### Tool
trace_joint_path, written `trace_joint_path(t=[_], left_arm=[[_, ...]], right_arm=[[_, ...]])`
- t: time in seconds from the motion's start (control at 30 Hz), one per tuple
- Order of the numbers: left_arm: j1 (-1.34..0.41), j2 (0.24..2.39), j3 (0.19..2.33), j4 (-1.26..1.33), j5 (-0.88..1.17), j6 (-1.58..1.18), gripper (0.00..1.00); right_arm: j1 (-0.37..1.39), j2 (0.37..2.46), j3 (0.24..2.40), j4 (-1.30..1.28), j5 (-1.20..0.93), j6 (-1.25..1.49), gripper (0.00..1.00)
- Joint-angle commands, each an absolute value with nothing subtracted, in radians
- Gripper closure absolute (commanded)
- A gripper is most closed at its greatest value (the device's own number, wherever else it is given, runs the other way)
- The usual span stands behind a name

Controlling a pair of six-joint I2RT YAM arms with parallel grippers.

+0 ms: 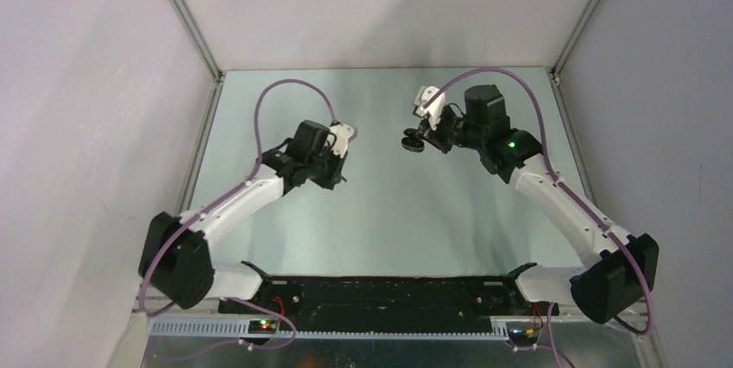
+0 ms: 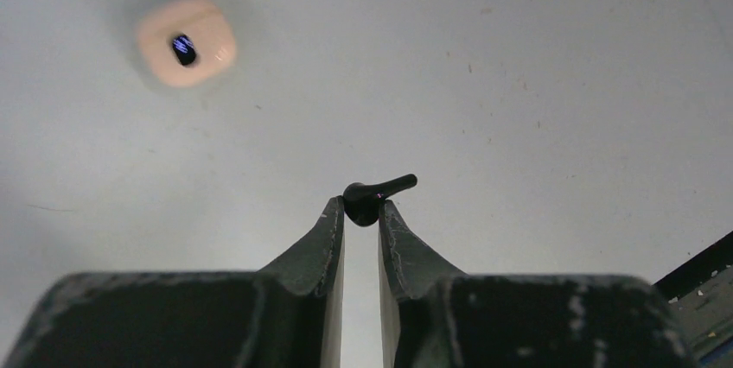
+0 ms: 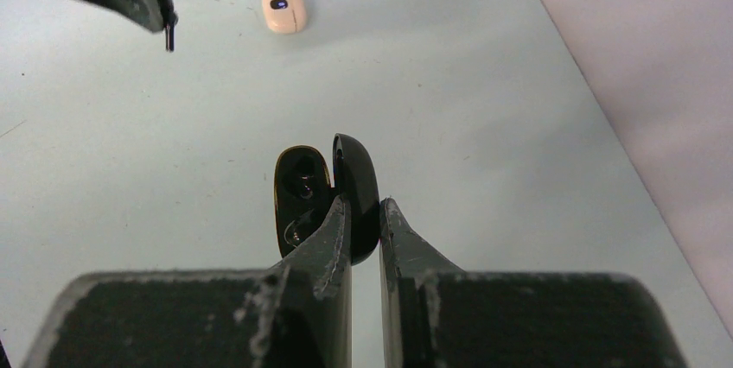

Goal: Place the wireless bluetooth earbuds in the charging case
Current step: Pick up the earbud from the center of the board, then place the earbud at the center of the board.

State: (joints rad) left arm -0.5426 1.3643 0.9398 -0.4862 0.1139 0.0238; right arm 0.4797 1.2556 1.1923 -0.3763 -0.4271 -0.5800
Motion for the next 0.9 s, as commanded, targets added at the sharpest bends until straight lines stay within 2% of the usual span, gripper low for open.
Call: trace_joint_path(t=[0.0, 0.2, 0.4, 0.6, 0.87], left_arm=[[-0.536, 1.27, 1.037, -0.51, 0.05, 0.143, 1.0], [-0.527, 1.273, 1.217, -0.682, 0.024, 0.097, 1.0], [-0.492, 1.339, 1.408, -0.902, 0.071, -0.089, 1.0], [-0.405, 1.382, 1.495, -0.947, 0.253, -0.18, 1.0], [-0.369, 1.42, 1.515, -0.954, 0.263, -0.255, 1.0]], right_arm=[[0.554, 1.298, 1.216, -0.296, -0.325, -0.605, 1.0], [0.621, 1.387, 1.2, -0.138, -0.191, -0.613, 1.0], [0.7, 1.478, 1.2, 0.066, -0.051, -0.598, 1.0], [0.779, 1.552, 1.2, 0.196, 0.047, -0.588, 1.0], [0.837, 1.617, 1.2, 0.284, 0.052, -0.641, 1.0]])
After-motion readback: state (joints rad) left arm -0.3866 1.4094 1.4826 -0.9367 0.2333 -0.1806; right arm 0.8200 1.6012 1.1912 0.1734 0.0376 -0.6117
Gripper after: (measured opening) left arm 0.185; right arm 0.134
